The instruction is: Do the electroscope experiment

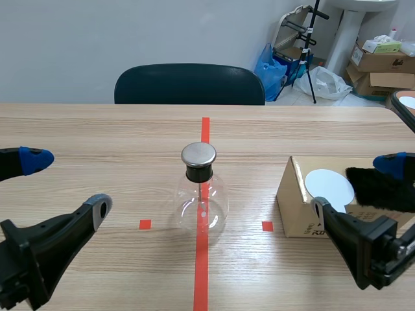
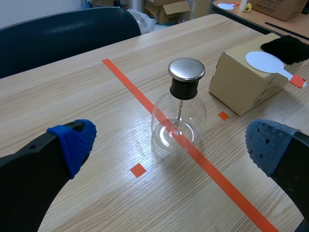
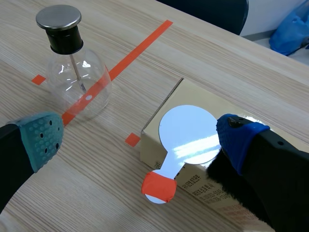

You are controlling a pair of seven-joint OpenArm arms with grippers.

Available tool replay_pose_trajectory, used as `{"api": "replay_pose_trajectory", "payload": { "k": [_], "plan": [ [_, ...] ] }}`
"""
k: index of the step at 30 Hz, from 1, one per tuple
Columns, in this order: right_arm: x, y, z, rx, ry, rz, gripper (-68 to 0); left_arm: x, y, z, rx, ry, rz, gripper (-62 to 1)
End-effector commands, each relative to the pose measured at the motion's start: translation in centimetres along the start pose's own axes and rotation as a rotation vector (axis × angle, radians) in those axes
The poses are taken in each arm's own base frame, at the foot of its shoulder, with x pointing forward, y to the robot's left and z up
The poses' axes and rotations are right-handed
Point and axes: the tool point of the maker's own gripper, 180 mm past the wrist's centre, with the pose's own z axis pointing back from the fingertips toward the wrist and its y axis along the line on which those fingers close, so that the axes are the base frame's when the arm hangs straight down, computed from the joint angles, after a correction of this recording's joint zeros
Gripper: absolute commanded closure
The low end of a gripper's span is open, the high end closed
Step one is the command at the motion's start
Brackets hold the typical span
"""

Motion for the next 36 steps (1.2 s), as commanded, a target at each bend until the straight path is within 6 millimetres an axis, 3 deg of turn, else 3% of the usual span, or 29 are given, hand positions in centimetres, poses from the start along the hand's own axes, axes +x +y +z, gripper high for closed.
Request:
{"api": "replay_pose_trajectory", "payload": {
  "k": [1,36],
  "plan": [
    [1.37,-0.55,-0.04,-0.008,-0.053,0.018,-67.9,0.84,-0.19,-0.09,-0.007,-0.028,-0.009,-62.3],
    [1.36,-0.57,-0.03,-0.007,-0.052,0.019,-67.9,0.98,-0.19,-0.09,-0.007,-0.035,-0.009,-62.3]
  ]
}}
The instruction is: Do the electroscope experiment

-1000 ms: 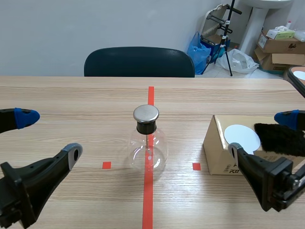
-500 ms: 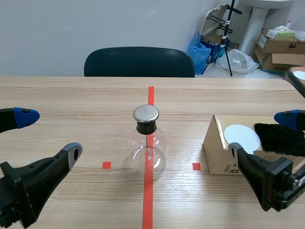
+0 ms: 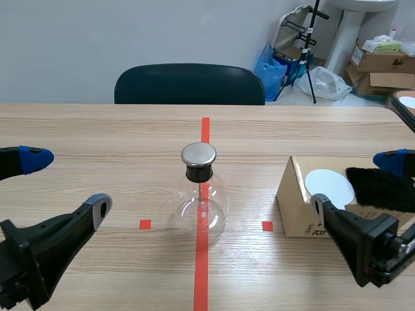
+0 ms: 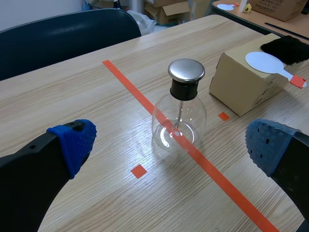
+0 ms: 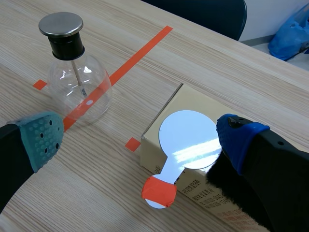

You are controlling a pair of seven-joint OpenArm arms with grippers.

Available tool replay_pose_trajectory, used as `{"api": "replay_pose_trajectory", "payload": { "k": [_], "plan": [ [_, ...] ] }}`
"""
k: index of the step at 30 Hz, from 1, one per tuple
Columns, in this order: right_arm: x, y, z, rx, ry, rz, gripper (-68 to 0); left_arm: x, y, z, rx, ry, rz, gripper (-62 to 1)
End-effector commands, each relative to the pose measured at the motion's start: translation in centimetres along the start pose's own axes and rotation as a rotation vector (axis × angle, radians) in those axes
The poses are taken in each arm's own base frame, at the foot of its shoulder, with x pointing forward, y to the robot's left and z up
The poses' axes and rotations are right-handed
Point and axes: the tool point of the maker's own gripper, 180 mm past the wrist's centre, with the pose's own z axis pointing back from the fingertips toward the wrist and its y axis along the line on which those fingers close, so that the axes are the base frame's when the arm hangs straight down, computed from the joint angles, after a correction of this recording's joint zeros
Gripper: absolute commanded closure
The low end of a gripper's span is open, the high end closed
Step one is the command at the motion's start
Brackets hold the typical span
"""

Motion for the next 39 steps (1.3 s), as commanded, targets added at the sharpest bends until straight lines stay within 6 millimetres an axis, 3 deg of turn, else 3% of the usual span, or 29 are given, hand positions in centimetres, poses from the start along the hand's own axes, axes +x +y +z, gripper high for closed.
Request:
{"api": "replay_pose_trajectory", "payload": {
  "k": [1,11,23,31,39],
  "plan": [
    [1.0,-0.6,-0.1,-0.005,-0.029,0.022,-67.9,0.9,-0.2,-0.1,-0.006,-0.032,-0.003,-62.3],
    [-0.3,-0.4,0.2,0.008,0.038,0.138,-67.9,0.9,-0.2,-0.1,-0.006,-0.032,-0.003,-62.3],
    [-3.0,2.1,2.4,0.105,0.217,0.544,-67.9,0.9,-0.2,-0.1,-0.006,-0.032,-0.003,-62.3],
    [-4.2,1.7,3.8,0.064,0.272,0.699,-67.9,0.9,-0.2,-0.1,-0.006,-0.031,-0.003,-62.3],
    [-3.6,0.3,3.9,-0.013,0.272,0.855,-67.9,0.9,-0.2,-0.1,-0.006,-0.031,-0.003,-62.3]
  ]
}}
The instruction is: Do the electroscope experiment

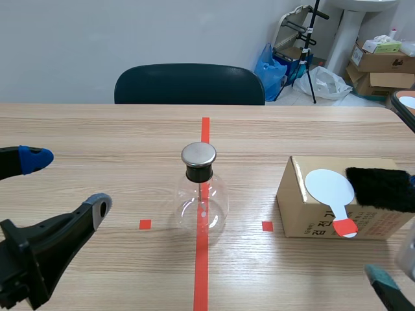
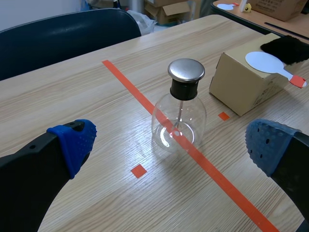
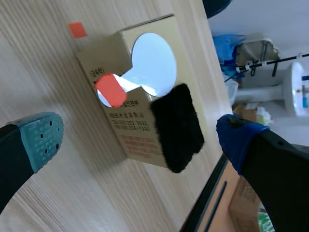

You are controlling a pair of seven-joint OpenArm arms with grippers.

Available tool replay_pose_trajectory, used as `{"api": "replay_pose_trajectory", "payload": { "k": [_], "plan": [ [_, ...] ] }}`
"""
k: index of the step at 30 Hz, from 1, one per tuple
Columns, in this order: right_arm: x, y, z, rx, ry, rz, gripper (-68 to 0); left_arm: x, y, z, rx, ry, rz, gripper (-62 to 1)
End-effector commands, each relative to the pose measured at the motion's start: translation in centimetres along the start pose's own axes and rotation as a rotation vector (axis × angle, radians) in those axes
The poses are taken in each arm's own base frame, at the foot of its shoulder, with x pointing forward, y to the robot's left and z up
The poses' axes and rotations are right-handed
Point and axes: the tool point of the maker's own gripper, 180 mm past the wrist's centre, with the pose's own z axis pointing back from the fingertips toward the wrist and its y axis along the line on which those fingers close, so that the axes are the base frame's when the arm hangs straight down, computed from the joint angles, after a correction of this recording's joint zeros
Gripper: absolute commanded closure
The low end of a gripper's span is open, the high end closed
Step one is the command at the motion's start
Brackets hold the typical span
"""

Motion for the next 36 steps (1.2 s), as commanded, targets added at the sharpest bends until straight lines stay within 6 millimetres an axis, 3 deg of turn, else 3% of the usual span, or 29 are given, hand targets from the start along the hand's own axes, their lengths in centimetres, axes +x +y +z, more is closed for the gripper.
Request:
{"api": "replay_pose_trajectory", "payload": {
  "k": [1,16,28,36],
  "plan": [
    [0.4,-0.6,0.0,-0.02,-0.012,0.024,-67.9,0.9,-0.2,-0.1,-0.006,-0.031,-0.003,-62.3],
    [0.1,2.2,0.1,-0.083,-0.005,0.244,-67.9,0.9,-0.2,-0.1,-0.006,-0.03,-0.002,-62.3],
    [-0.4,4.2,-2.4,-0.158,-0.047,0.37,-67.9,0.9,-0.2,-0.1,-0.006,-0.03,-0.002,-62.3],
    [-0.7,4.3,-3.6,-0.202,-0.055,0.404,-67.9,0.8,-0.2,-0.1,-0.005,-0.028,-0.002,-62.3]
  ]
}}
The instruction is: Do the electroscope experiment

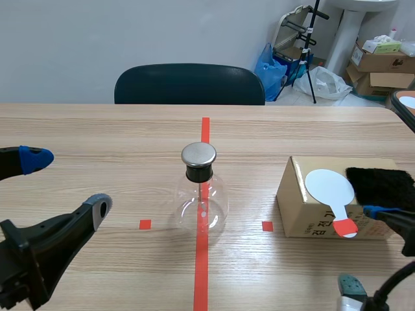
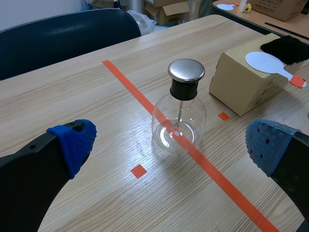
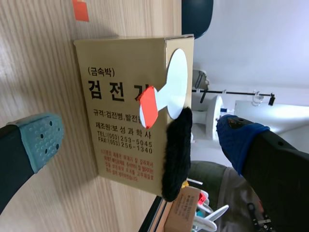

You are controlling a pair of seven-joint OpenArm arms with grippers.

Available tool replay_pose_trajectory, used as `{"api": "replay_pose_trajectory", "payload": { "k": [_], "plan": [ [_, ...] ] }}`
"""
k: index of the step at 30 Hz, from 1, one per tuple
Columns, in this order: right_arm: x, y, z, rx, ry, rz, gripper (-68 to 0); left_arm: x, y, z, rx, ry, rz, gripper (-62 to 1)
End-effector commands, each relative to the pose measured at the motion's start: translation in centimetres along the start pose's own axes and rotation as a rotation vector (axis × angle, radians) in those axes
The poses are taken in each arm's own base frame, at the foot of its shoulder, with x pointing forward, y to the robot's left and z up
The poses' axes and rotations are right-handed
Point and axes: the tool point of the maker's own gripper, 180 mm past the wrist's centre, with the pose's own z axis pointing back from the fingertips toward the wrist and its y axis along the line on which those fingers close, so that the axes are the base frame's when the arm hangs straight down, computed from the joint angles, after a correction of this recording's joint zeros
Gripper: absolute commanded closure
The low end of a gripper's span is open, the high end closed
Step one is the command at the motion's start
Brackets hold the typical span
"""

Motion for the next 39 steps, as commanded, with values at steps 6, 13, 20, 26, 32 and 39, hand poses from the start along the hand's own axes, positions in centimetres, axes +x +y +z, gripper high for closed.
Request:
{"api": "replay_pose_trajectory", "payload": {
  "k": [6,13,20,26,32,39],
  "plan": [
    [-0.6,-0.8,-1.3,-0.05,0.009,0.025,-67.9,0.8,-0.2,-0.1,-0.006,-0.026,-0.002,-62.3],
    [-1.1,-0.3,-2.4,-0.062,0.027,0.043,-67.9,0.8,-0.2,-0.1,-0.006,-0.026,-0.002,-62.3],
    [-1.2,-1.4,-3.6,-0.105,0.045,0.044,-67.9,0.8,-0.2,-0.1,-0.006,-0.026,-0.002,-62.3],
    [-1.2,-1.9,-4.1,-0.129,0.055,0.045,-67.9,0.8,-0.2,-0.1,-0.006,-0.025,-0.002,-62.3],
    [-1.3,-2.1,-4.3,-0.135,0.058,0.048,-67.9,0.8,-0.2,-0.1,-0.006,-0.023,-0.002,-62.3],
    [-1.4,-2.1,-4.3,-0.134,0.065,0.051,-67.9,0.8,-0.2,-0.1,-0.006,-0.024,-0.002,-62.3]
  ]
}}
